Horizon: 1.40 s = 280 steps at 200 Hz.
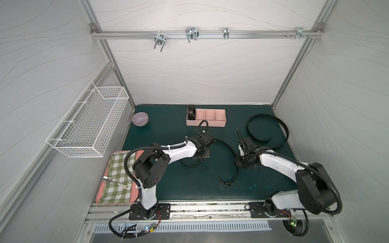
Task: Place the belts into the storage roll
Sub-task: Roll the belt at the center of the board.
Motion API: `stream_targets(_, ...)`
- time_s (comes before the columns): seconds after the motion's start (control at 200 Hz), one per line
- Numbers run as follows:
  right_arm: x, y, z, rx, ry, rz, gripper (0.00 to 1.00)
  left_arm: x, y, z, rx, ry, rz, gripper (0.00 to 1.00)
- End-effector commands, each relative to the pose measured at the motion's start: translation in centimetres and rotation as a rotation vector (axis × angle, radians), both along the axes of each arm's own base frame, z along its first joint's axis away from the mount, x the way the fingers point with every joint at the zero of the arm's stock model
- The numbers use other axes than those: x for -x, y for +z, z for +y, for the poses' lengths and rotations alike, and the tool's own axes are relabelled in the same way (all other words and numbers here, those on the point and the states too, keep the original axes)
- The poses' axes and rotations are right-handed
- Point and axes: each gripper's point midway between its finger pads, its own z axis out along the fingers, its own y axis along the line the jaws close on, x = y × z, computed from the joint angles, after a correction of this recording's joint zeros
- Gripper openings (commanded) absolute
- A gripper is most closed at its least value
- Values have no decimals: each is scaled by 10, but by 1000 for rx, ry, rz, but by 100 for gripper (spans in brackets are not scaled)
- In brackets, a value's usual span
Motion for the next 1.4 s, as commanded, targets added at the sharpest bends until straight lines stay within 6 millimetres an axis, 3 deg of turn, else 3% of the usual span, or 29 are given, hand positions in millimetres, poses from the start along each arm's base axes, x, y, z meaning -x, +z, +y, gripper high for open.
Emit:
stream_targets(0.0, -18, 16, 4, -43, -40, -61, 23, -6, 5, -21, 81, 4, 2, 13)
stream_targets(0.125, -37, 38, 4, -49, -2, -116, 47, 8, 19, -19, 110, -109, -19, 58)
stream_targets(0.205, -43, 49, 0, -75, 3, -144, 56, 20, 42, -7, 109, -174, -63, 75)
stream_targets(0.26, -44, 55, -2, -100, 10, -155, 61, 23, 61, 2, 75, -232, -114, 82)
stream_targets(0.365, -43, 63, -5, -136, 35, -167, 66, 25, 84, 6, -17, -473, -197, 86)
stream_targets(0.48, -41, 69, -10, -164, 36, -173, 69, 40, 75, 17, -210, -864, -145, 87)
stream_targets(0.57, -38, 72, -14, -198, 23, -174, 71, 20, 71, 40, -455, -1005, -146, 86)
stream_targets(0.7, -35, 73, -20, -229, 8, -180, 72, 12, 61, 44, -582, -1288, -225, 93)
stream_targets(0.82, -32, 71, -26, -251, -4, -173, 73, -5, 51, 45, -630, -1362, -251, 95)
stream_targets(0.995, -31, 67, -24, -290, -6, -160, 75, -21, 41, 30, -627, -1437, -315, 93)
stream_targets(1.395, -34, 59, -18, -332, -4, -131, 80, -20, -1, 2, -511, -1572, -254, 87)
